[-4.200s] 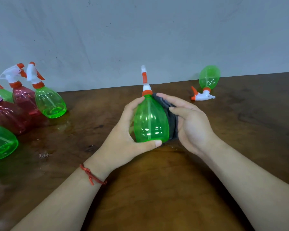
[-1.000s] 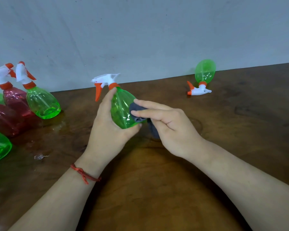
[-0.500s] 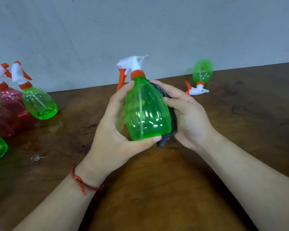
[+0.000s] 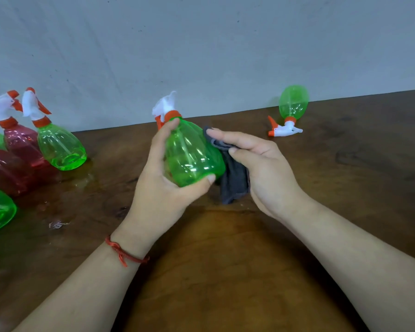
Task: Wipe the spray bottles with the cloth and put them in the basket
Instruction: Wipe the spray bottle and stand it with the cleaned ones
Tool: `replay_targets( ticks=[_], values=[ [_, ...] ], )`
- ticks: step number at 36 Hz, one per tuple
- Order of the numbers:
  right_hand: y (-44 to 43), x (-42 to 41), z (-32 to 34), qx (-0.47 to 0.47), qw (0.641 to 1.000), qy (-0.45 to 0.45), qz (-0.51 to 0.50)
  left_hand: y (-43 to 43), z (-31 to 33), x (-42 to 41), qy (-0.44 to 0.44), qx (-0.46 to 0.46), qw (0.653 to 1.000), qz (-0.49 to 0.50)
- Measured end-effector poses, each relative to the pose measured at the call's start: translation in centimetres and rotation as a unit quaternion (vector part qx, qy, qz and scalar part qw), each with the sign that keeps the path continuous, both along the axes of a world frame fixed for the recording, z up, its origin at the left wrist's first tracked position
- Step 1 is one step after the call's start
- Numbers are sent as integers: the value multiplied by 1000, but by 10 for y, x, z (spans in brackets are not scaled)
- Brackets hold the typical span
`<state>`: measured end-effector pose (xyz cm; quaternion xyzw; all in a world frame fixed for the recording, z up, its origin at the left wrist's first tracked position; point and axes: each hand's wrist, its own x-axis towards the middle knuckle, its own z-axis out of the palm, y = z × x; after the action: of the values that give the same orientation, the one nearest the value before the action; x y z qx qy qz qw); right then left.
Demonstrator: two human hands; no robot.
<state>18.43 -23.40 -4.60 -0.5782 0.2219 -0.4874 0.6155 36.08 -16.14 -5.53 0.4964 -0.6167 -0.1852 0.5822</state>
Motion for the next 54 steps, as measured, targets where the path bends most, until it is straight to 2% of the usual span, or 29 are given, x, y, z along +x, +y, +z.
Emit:
replay_targets(
  ticks=[5,7,12,15,19,23,25,28,32,35,39,42,47,50,54],
  values=[
    [5,5,-4,-37,999,33,18,-11,-2,12,195,25,980,30],
    [8,7,-4,-61,997,55,10,-11,0,12,238,41,970,24],
    [4,11,-7,-99,990,77,-61,-6,10,5,360,85,928,-52],
    [3,8,-8,-132,984,76,-95,-4,14,3,390,93,915,-50],
    [3,8,-13,-227,959,89,-147,-4,14,5,437,80,894,-47],
    [15,16,-19,-348,919,149,-110,-5,14,6,485,69,871,-41],
    [21,20,-18,-414,889,178,-87,-5,11,4,485,80,870,-44],
    [21,23,-7,-455,867,149,-134,-4,8,2,482,89,869,-71],
    [7,16,1,-379,893,117,-213,-5,11,1,487,74,865,-92],
    [2,9,-7,-337,911,135,-196,-5,13,4,493,50,863,-94],
    [12,12,-14,-390,892,165,-159,-4,13,5,489,47,866,-95],
    [15,17,-7,-416,884,151,-148,-3,13,3,480,63,868,-111],
    [5,13,-2,-345,911,114,-196,-2,15,-1,485,72,866,-97],
    [-10,6,-3,-261,937,69,-221,0,16,-3,432,83,896,-62],
    [-23,-7,5,-120,974,-13,-192,3,6,-10,224,87,971,-7]
  ],
)
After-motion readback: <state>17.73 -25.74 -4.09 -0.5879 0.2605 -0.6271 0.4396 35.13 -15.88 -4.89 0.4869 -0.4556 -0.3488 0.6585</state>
